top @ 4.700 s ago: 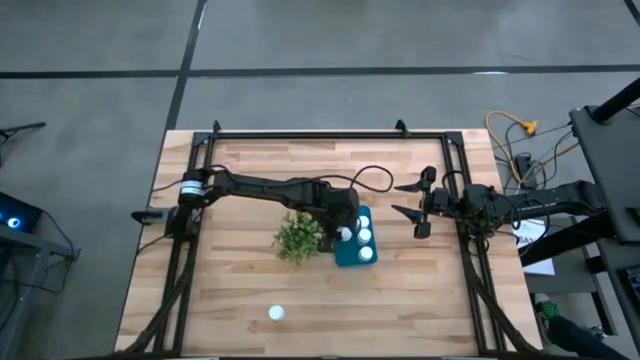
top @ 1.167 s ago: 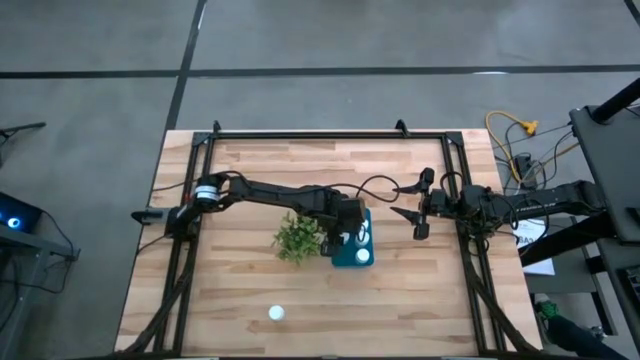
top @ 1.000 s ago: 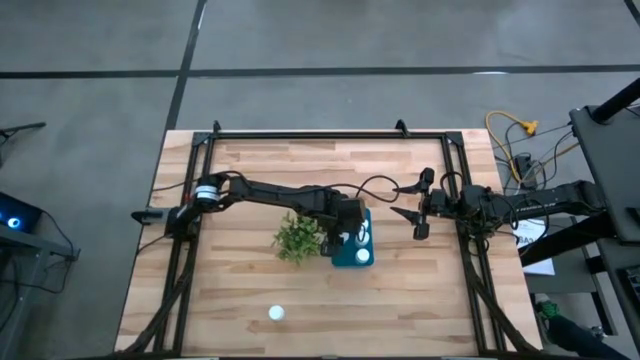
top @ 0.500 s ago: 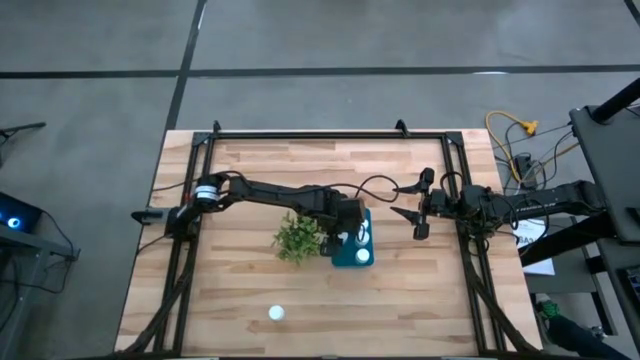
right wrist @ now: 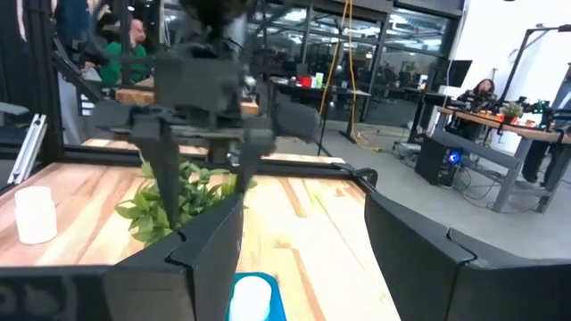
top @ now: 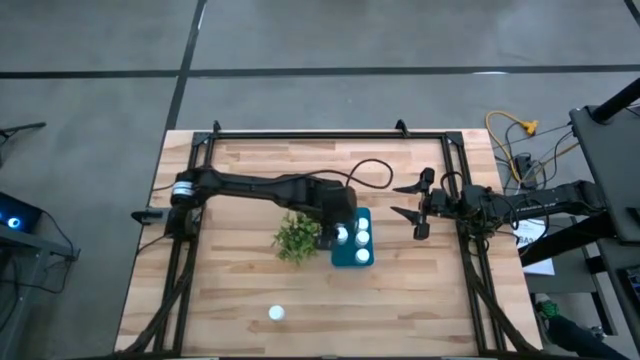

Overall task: Pick and place pill bottles into a basket
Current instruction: Put the white medicine bottle into the blue bin

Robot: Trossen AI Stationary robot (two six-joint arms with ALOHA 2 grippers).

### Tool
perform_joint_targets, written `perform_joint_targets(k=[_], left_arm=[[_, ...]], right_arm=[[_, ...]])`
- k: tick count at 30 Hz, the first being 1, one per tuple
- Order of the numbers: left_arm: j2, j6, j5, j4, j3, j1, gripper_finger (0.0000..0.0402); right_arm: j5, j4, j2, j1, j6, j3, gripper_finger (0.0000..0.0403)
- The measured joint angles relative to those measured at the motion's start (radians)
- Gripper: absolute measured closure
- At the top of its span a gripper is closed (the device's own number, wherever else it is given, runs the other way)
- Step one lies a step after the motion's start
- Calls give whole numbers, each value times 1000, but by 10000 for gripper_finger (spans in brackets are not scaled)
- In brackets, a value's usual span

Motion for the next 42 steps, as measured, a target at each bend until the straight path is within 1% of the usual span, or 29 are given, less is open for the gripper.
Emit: perform_joint_targets(k=[6,12,20,24,27,31,34,38,41,42], left_arm=[[-56,31,-4,-81,-1,-48,166],[-111,15,-3,-104,-2,-127,166],[-163,-52,-9,-146,-5,-275,166],[-175,-133,-70,-199,-18,-351,166],[-177,-184,-122,-249,-19,-404,166],[-177,-189,-160,-247,-23,-464,166],[-177,-198,-169,-229,-27,-491,166],[-177,-218,-180,-214,-41,-500,166],[-177,-229,-180,-190,-66,-504,166],[-179,-232,-180,-182,-76,-505,166]], right_arm=[[-3,3,-1,0,-3,0,177],[-20,29,-6,0,-7,3,177],[-44,50,-9,0,-15,3,177],[-45,0,-23,0,15,3,184],[-53,-66,-55,0,54,-3,204],[-68,-118,-141,-1,99,-26,252],[-129,-104,-239,0,103,-60,297],[-159,-100,-394,-1,110,-116,353],[-231,-81,-520,0,88,-169,384],[-239,-106,-557,0,86,-173,389]])
